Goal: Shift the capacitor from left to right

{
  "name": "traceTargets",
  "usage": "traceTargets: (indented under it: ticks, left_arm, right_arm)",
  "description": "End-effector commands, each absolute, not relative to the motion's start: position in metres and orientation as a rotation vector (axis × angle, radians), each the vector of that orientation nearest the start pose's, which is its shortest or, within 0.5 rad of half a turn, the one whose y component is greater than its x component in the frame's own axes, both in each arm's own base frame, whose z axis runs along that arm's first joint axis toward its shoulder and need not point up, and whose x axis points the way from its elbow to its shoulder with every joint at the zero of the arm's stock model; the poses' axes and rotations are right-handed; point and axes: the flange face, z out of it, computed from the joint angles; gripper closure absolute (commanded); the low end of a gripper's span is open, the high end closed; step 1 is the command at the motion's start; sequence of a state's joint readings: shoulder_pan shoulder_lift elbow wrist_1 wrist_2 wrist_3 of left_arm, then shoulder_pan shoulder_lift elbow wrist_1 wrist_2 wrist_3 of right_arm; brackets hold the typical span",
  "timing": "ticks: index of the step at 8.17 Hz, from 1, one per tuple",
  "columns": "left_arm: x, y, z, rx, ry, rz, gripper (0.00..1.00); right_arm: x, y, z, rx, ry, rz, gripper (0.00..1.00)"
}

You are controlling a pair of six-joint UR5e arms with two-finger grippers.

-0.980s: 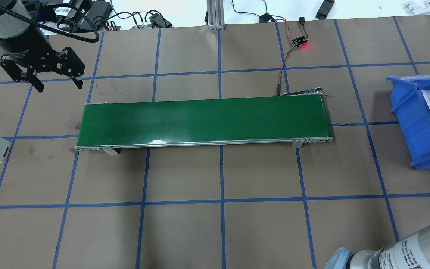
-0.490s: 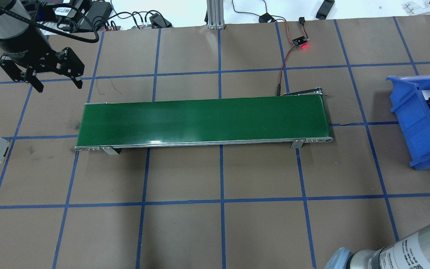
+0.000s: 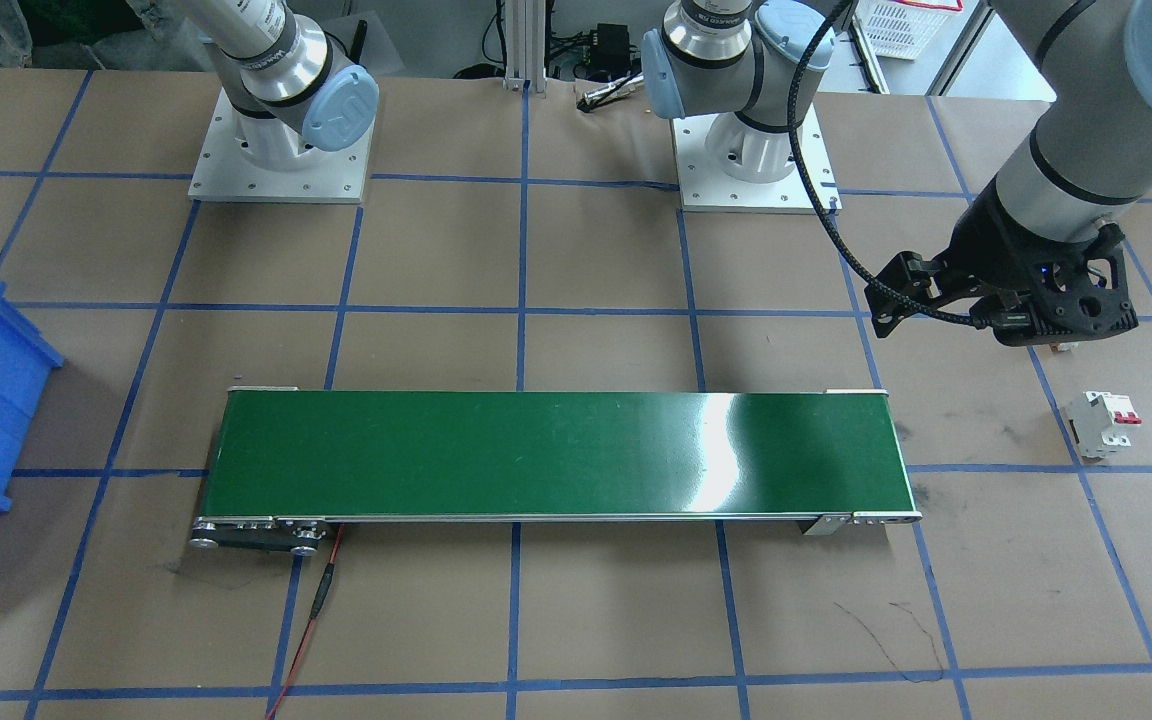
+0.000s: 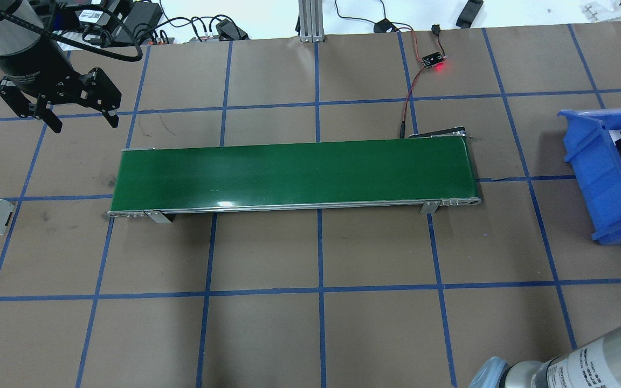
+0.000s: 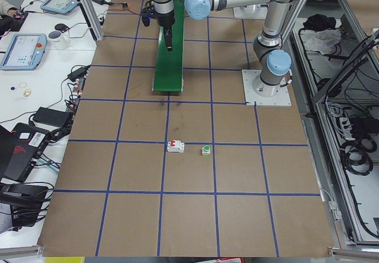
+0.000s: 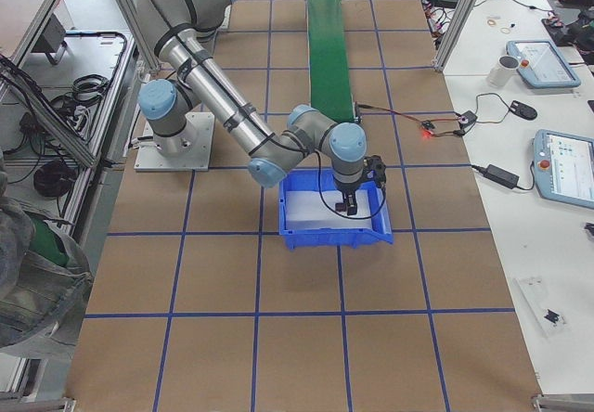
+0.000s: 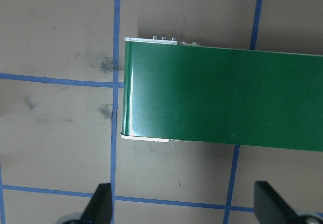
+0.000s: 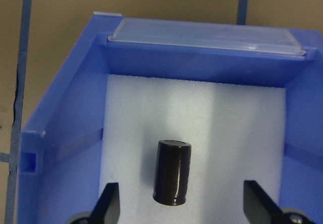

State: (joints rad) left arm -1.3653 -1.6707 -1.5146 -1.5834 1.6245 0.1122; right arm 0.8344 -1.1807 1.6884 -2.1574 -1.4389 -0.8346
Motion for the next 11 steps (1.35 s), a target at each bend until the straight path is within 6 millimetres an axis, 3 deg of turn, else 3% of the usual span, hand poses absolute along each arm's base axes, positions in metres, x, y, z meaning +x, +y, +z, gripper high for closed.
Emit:
traceTargets:
  ticks: [1,2,3,4,5,9,11]
  left_arm:
    - [-0.017,-0.543,0.464,-0.14,3.092,0.095,0.0]
    - [-0.017,-0.543,0.464,-0.14,3.092,0.095,0.0]
    - [-0.017,-0.544,0.465,-0.14,3.091,0.093,0.0]
    - [-0.017,-0.542,0.469,-0.14,3.087,0.087,0.0]
    - [-0.018,-0.539,0.473,-0.138,3.085,0.078,0.0]
    - [-0.019,-0.533,0.484,-0.138,3.081,0.05,0.0]
    - [-0.019,-0.532,0.486,-0.139,3.081,0.045,0.0]
  right_arm:
    - [-0.289,-0.54,0.357,-0.125,3.186,-0.396,0.0]
    - [-0.273,-0.527,0.399,-0.111,3.213,-0.44,0.0]
    - [-0.25,-0.511,0.427,-0.025,3.201,-0.395,0.0]
    - [-0.219,-0.506,0.449,0.046,3.219,-0.354,0.0]
    - [-0.182,-0.512,0.463,0.006,3.255,-0.361,0.0]
    - [-0.013,-0.521,0.48,0.05,3.188,-0.35,0.0]
    - [0.053,-0.518,0.478,0.057,3.159,-0.346,0.0]
